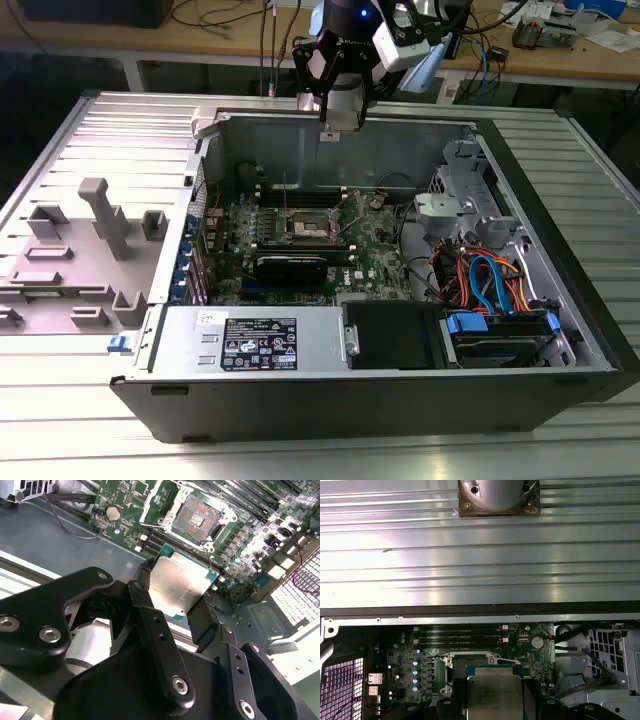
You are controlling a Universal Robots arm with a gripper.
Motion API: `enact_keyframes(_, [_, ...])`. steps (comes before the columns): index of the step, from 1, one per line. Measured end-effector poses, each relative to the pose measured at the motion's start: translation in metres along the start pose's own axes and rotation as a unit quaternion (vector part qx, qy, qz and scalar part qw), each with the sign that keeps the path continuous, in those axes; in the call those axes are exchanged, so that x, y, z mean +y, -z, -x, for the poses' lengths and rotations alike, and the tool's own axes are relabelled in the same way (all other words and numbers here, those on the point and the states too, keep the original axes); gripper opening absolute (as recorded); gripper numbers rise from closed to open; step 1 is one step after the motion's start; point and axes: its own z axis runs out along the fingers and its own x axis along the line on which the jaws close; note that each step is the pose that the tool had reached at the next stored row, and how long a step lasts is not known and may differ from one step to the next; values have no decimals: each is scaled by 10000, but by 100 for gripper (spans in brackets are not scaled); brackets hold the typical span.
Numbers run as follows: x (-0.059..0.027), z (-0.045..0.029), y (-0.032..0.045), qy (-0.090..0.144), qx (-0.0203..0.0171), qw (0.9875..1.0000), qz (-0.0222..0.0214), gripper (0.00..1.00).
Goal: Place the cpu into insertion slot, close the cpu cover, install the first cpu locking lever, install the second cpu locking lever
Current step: 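Place the cpu into insertion slot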
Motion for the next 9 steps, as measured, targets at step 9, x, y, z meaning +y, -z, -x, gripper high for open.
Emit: enact_keyframes(9, [-12,1,2,1,0,10000,-1,54])
